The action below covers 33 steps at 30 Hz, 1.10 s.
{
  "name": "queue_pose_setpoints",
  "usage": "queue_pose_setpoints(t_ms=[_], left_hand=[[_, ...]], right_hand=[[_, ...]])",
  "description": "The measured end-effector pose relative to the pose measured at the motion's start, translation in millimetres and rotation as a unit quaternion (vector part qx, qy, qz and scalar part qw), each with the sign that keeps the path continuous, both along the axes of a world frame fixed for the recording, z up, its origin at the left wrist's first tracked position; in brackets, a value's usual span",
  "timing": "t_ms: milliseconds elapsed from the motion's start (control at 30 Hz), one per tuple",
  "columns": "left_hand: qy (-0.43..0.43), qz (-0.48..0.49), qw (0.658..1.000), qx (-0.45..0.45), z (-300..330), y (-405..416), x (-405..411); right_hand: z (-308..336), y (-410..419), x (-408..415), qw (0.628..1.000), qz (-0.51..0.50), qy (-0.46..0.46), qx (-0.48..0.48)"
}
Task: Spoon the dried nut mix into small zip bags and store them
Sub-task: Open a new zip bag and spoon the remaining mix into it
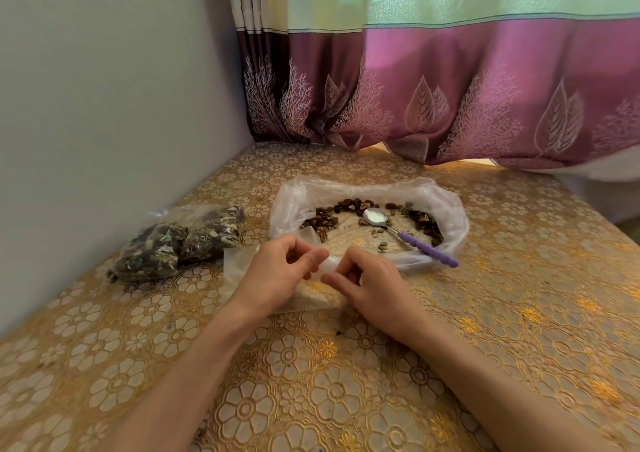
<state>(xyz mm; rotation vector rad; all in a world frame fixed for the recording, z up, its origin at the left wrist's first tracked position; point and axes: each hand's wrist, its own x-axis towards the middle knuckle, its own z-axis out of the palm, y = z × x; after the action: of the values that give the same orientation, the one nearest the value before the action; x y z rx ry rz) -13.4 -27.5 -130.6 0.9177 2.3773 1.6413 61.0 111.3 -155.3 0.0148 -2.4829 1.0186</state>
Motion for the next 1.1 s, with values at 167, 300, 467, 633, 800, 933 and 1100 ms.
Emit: queue_pose_setpoints(t_ms=[167,300,467,633,800,933,1100], left_hand=[[0.006,-0.011,0.998,0.06,2.9,-1.7,2.7],[0.027,-0.024,0.996,0.085,3.4,-1.5,3.3],[0.035,-0.033,0.996,0.071,3.4,-1.6,4.2],[0.047,-0.054,0.997,0.038,3.3,0.4,6.9],[0.04,-0.069,0.997,0.017,2.8,-1.5,4.9],[0.062,-0.068,0.994,-0.058,-2.8,-1.7,2.3],[0.09,-0.067,0.992,-0.063,-3.2,-2.0,2.3]], right_hand=[[4.8,1.2,2.2,0.991,0.04,0.017,-0.13],[5.2,0.9,6.5,0.972,0.097,0.025,-0.214],[7.0,0.8,9.3,0.958,0.123,-0.006,-0.257],[7.1,1.3,9.9,0.955,0.132,-0.018,-0.266],[8.4,3.6,10.4,0.96,0.093,0.011,-0.264],[5.9,-1.0,8.5,0.992,0.047,0.021,-0.116],[2.3,-3.7,7.6,0.998,0.029,0.034,-0.052]])
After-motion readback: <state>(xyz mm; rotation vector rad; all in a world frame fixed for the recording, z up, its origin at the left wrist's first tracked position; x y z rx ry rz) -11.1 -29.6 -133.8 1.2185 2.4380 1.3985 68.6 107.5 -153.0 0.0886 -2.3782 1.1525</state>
